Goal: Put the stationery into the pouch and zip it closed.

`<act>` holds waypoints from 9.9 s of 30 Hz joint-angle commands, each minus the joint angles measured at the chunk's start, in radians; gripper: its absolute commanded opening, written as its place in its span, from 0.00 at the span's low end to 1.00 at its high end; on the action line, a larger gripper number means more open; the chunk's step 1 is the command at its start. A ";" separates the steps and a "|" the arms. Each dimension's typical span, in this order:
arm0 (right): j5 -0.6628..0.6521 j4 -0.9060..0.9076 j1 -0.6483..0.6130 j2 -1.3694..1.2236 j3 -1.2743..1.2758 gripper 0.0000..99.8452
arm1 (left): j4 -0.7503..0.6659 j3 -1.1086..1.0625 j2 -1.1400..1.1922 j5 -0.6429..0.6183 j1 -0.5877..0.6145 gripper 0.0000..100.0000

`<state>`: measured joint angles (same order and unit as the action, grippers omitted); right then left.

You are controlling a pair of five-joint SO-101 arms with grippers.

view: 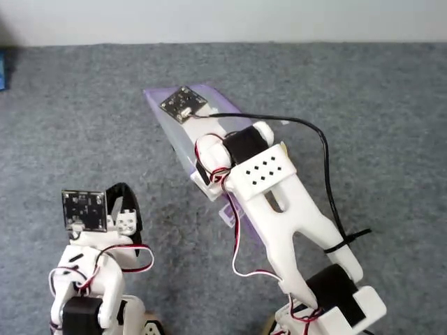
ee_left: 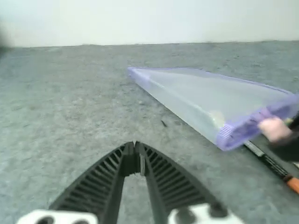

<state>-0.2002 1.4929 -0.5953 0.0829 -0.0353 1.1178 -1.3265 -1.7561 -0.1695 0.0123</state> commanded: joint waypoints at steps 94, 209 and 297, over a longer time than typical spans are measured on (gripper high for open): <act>0.075 -0.104 -0.019 -0.045 -0.489 0.01 | 0.315 1.250 1.117 -0.307 -0.120 0.13; 0.015 0.294 -0.070 0.119 -0.491 0.01 | 0.453 1.486 1.261 -0.158 0.095 0.01; -0.104 0.297 0.240 -0.607 -0.575 0.01 | 0.598 1.003 0.921 0.031 0.038 0.01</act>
<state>-0.2923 1.7185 -0.3606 -0.6536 -0.5570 1.7039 -0.2371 -0.8523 -0.1389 0.0583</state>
